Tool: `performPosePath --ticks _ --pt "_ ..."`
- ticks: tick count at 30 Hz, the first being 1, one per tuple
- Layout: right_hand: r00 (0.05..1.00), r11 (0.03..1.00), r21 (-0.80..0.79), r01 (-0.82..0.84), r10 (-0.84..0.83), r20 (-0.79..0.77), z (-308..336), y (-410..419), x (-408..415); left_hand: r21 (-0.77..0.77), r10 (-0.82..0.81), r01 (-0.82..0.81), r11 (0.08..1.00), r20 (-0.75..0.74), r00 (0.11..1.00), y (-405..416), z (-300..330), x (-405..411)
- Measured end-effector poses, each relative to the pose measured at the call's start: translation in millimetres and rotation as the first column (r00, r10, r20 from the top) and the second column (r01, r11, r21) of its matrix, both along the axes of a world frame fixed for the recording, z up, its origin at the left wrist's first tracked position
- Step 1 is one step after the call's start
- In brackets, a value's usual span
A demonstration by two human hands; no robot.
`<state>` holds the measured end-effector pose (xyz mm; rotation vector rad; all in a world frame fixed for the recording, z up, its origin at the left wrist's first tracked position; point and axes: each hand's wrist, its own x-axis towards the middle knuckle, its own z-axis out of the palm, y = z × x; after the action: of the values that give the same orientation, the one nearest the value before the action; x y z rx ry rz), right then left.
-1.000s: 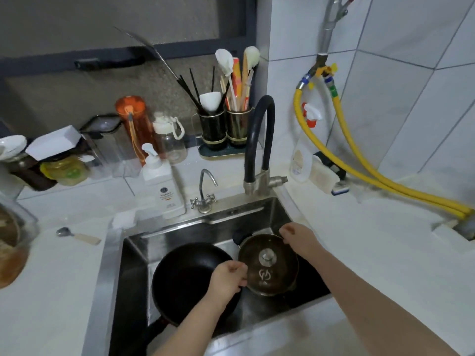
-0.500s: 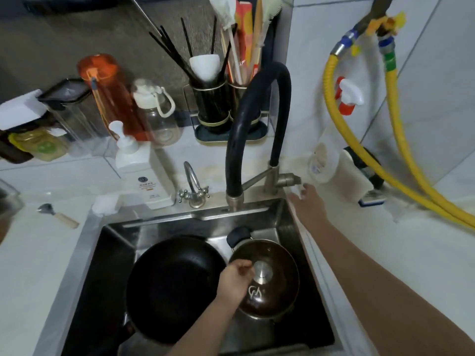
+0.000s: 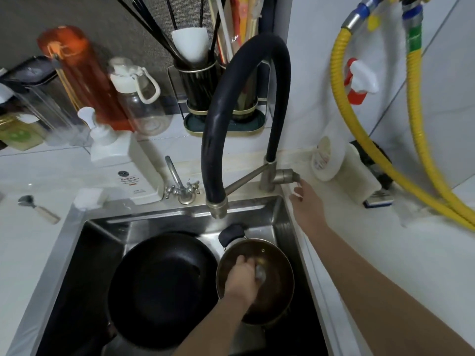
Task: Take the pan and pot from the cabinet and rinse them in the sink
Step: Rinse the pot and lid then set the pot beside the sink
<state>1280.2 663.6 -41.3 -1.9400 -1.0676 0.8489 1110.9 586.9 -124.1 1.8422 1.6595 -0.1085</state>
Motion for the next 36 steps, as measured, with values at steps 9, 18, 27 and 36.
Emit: performPosePath --ticks 9,18,27,36 --pt "0.99 0.978 -0.155 -0.138 0.133 -0.039 -18 -44 -15 0.152 0.053 -0.075 0.986 0.14 0.989 13 42 -1" --pt "0.987 0.987 -0.099 -0.128 0.137 0.086 10 -72 2 0.278 0.09 -0.187 0.942 0.328 0.94 20 98 15" --pt "0.982 0.987 -0.088 0.137 -0.123 0.144 8 -128 72 0.245 -0.107 0.02 0.969 0.346 0.932 -1 103 101" --pt "0.935 0.941 -0.136 0.309 -0.276 0.221 -17 -172 127 0.166 -0.2 0.143 0.976 0.408 0.891 -18 87 172"
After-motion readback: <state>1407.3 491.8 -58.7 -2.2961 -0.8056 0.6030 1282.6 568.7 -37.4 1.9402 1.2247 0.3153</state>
